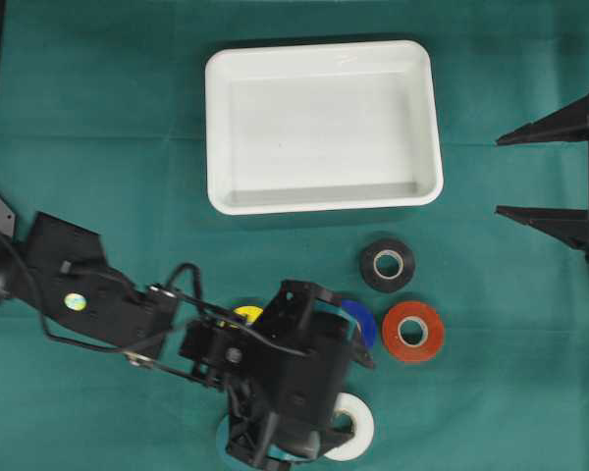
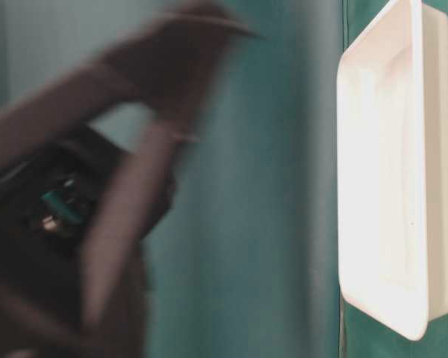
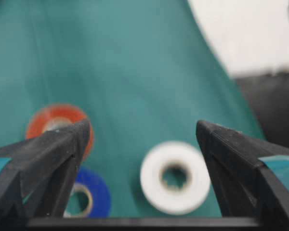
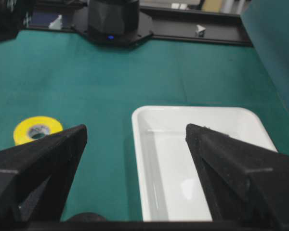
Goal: Pick up the tape from a random location and place it into the white case.
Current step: 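Move the left gripper over the white tape roll, then lower the left gripper and close it on the white tape roll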
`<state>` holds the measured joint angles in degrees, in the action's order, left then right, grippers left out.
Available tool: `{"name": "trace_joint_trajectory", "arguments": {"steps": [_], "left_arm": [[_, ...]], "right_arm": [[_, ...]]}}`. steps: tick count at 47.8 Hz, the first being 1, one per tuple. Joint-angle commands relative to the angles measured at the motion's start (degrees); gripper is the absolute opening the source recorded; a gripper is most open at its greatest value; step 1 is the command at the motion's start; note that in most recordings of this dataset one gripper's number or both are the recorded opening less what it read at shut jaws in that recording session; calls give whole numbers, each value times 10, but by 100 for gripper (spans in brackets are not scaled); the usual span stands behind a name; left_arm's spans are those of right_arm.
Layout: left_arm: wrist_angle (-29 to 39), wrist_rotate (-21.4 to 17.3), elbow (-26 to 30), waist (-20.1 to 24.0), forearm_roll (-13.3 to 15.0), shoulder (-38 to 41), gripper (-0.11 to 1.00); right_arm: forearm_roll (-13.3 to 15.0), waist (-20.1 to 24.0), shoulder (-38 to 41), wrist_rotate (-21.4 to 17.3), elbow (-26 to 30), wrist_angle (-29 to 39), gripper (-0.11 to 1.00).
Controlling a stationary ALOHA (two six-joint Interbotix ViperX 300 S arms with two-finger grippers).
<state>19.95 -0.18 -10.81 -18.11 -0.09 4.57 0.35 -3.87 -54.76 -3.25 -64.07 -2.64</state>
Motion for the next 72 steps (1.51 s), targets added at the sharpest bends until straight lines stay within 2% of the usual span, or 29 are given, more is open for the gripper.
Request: {"name": "trace_joint_trajectory", "arguments": {"steps": [1, 13, 19, 25, 57, 72], "left_arm": [[60, -1, 48, -4, -2, 5, 98], [185, 0, 136, -13, -3, 51, 98], [269, 2, 187, -12, -4, 75, 98], [316, 0, 229, -12, -4, 95, 98], [325, 2, 235, -11, -5, 101, 98], [309, 4, 207, -4, -5, 105, 98]], "right_arm": [[1, -1, 4, 0, 18, 4, 91], [1, 0, 4, 0, 19, 24, 91], [1, 0, 4, 0, 18, 30, 91], [1, 0, 6, 0, 19, 30, 91], [4, 1, 11, 2, 19, 33, 91], [4, 1, 11, 2, 19, 33, 91]]}}
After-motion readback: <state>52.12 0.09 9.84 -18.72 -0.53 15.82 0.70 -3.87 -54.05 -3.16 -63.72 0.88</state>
